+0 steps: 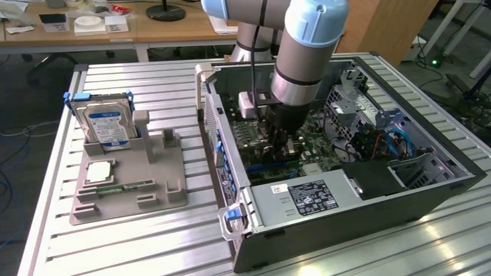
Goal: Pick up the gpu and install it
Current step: 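Insert the gpu into the slot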
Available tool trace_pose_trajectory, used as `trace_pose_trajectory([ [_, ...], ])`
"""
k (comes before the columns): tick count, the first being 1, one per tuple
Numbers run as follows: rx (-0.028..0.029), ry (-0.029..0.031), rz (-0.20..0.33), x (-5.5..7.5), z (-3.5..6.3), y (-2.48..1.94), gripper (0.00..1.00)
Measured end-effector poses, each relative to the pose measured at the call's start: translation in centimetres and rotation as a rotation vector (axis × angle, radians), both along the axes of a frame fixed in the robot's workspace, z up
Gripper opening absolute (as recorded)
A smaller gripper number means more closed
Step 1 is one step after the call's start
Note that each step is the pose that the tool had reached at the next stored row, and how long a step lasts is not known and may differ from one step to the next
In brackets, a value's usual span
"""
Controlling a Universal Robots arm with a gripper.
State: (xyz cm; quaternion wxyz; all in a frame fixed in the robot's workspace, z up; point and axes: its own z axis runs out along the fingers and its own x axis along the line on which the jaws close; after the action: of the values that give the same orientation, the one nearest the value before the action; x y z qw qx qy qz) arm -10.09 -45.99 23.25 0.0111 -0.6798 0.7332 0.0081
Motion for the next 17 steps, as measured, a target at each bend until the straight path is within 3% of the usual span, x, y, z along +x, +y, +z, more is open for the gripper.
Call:
trace_pose_trajectory([
  [17,0.0001,0.0000,0.000,0.00,-0.16,-0.01,0.28],
])
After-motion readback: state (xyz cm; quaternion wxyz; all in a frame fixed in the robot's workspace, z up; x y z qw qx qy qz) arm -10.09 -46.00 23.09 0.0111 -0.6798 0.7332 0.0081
